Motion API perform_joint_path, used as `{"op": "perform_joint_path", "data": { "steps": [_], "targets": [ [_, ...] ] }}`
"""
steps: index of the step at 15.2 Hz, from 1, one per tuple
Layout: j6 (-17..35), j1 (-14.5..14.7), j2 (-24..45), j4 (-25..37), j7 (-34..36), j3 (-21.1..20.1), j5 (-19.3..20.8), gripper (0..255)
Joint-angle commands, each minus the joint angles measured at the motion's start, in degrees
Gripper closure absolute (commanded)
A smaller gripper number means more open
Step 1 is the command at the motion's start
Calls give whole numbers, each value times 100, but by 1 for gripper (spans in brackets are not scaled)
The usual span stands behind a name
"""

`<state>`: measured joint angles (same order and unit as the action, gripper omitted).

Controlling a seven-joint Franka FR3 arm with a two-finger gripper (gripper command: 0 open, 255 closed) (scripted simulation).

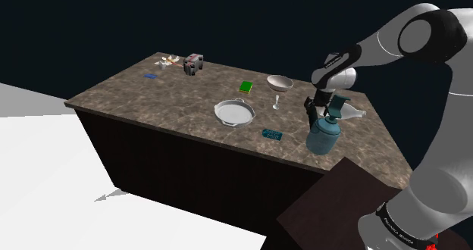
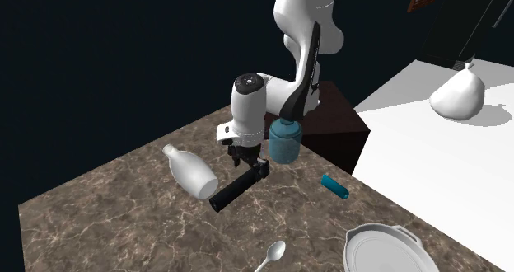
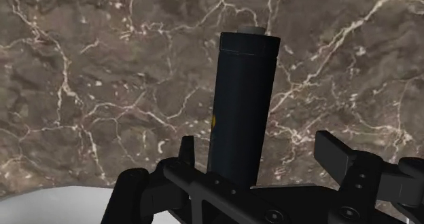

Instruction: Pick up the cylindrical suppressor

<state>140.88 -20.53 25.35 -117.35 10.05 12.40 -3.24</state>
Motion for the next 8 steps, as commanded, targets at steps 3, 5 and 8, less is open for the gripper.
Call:
{"op": "perform_joint_path", "data": {
  "steps": [3,5,8],
  "targets": [
    [166,-106,410,237,0,-13,-108,0],
    [275,-125,535,251,-14,-37,-138,0],
    [465,-160,764,289,-38,-83,-190,0]
  ]
}}
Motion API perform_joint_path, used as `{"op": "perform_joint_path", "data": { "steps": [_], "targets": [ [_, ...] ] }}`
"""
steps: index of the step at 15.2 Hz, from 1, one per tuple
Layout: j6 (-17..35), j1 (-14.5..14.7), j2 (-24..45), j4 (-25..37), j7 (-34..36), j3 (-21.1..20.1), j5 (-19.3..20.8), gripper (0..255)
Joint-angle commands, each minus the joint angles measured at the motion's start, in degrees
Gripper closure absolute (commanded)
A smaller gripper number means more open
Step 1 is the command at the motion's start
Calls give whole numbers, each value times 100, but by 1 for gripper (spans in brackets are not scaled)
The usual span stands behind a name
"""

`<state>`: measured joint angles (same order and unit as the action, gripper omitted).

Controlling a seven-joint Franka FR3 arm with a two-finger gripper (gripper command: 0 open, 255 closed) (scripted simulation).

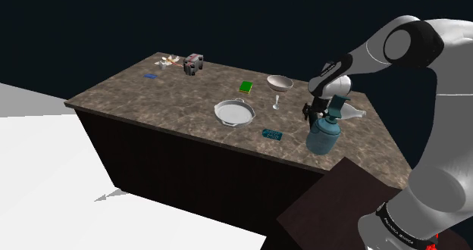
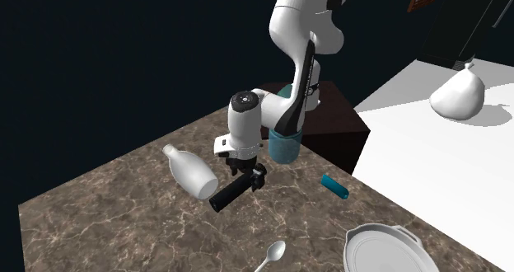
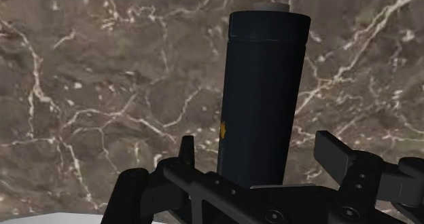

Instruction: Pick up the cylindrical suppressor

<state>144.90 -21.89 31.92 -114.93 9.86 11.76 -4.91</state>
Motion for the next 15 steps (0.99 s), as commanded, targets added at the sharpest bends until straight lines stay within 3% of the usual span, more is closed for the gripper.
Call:
{"op": "perform_joint_path", "data": {
  "steps": [1,2,3,15],
  "targets": [
    [63,-25,107,46,-18,-19,-23,0],
    [63,-25,107,47,-18,-19,-23,0],
    [75,-26,93,21,-22,-17,-22,255],
    [-96,6,-86,14,2,20,20,255]
  ]
}}
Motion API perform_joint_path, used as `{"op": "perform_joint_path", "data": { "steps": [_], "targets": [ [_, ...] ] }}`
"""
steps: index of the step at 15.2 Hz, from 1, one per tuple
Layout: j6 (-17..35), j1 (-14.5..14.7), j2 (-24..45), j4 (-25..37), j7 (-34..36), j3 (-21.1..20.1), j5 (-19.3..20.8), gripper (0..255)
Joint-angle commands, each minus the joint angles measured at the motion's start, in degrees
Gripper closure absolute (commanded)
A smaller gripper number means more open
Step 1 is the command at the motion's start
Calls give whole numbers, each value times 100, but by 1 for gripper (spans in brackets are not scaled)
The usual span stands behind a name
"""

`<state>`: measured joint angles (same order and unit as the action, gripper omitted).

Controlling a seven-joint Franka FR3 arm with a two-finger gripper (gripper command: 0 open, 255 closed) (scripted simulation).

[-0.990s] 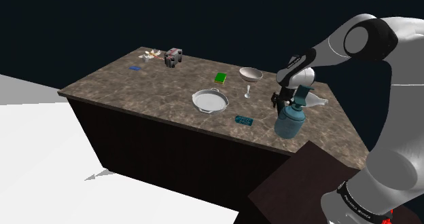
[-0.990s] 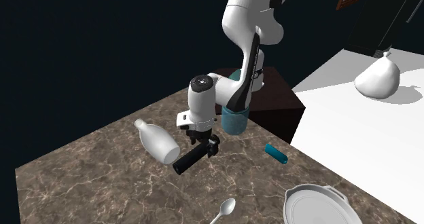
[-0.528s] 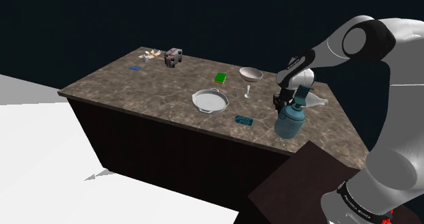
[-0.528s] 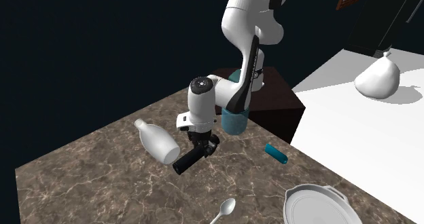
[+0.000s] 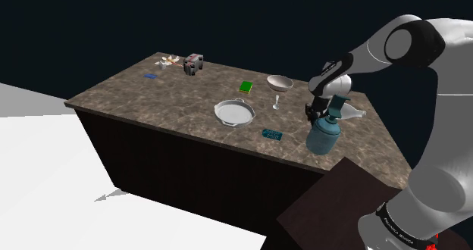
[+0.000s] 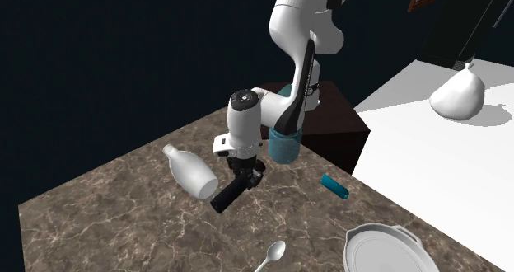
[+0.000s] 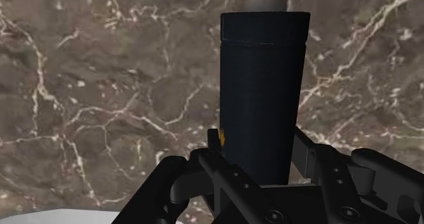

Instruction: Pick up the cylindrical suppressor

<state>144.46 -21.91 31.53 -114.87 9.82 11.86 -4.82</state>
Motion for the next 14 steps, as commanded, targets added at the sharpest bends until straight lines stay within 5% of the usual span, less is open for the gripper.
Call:
{"op": "perform_joint_path", "data": {
  "steps": [1,14],
  "targets": [
    [-106,17,-110,0,12,22,26,255],
    [-746,113,-769,-11,92,144,196,255]
  ]
}}
